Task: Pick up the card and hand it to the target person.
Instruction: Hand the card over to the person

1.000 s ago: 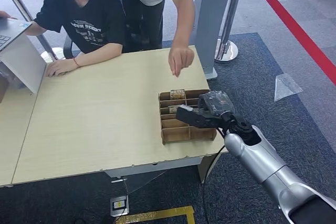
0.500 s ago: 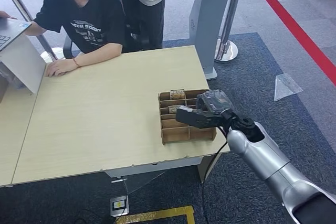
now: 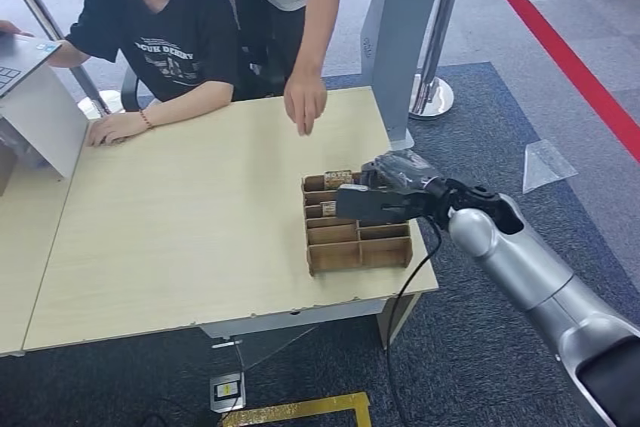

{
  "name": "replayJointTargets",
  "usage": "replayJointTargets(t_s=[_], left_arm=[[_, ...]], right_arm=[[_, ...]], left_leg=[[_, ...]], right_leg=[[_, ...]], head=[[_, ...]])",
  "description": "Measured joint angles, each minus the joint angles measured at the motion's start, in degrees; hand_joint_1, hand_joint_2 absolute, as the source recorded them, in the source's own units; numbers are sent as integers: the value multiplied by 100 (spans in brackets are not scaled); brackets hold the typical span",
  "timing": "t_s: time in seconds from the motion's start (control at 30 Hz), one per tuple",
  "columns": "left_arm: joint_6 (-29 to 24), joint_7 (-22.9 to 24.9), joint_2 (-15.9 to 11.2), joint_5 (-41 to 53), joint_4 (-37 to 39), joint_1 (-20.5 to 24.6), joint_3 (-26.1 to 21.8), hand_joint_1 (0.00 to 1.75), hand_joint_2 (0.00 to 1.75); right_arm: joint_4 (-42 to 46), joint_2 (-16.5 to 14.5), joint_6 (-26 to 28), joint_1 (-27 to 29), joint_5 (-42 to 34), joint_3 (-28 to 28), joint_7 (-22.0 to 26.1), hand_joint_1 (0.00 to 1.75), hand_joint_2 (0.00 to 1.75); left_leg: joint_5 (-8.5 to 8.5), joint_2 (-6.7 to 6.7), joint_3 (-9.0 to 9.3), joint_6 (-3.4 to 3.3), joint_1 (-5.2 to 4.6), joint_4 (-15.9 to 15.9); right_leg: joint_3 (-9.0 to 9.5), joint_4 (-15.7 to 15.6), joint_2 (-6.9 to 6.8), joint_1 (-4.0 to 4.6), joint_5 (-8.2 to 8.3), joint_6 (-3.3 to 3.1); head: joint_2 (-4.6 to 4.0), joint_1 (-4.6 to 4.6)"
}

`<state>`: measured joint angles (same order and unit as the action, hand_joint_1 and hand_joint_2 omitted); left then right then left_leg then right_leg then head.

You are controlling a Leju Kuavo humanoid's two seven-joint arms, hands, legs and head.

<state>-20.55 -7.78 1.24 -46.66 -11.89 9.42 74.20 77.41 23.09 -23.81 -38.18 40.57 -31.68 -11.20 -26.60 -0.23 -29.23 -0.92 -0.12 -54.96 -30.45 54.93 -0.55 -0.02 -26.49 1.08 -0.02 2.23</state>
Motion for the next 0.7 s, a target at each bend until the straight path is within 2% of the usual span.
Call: replayJointTargets(t_s=[0.13,0.33,0.5,0.7], left_arm=[[-4,-1,-4,-32,0,1,0,0,175],[-44,-45,-5,-94,0,-2,0,0,175],[-67,-95,-14,-149,1,-5,0,0,175],[-92,-122,-21,-154,2,-12,0,0,175]], right_arm=[[216,282,-467,-667,-724,-169,-127,175,175],[376,607,-639,-1733,-1386,-606,-288,175,175],[378,752,-625,-2540,-1762,-977,-344,175,175],[373,884,-347,-3179,-1904,-1278,-408,175,175]], left_leg=[[0,0,-2,0,-3,-2],[1,-1,-7,-1,-6,-4],[1,-1,-9,-1,-5,-4],[1,-1,-8,-1,-5,-4]], right_leg=[[-1,1,1,-3,2,2],[-7,2,-1,-5,4,6],[-9,2,-1,-5,4,6],[-9,2,0,-5,4,6]], head=[[0,1],[-1,1],[-1,0],[0,0]])
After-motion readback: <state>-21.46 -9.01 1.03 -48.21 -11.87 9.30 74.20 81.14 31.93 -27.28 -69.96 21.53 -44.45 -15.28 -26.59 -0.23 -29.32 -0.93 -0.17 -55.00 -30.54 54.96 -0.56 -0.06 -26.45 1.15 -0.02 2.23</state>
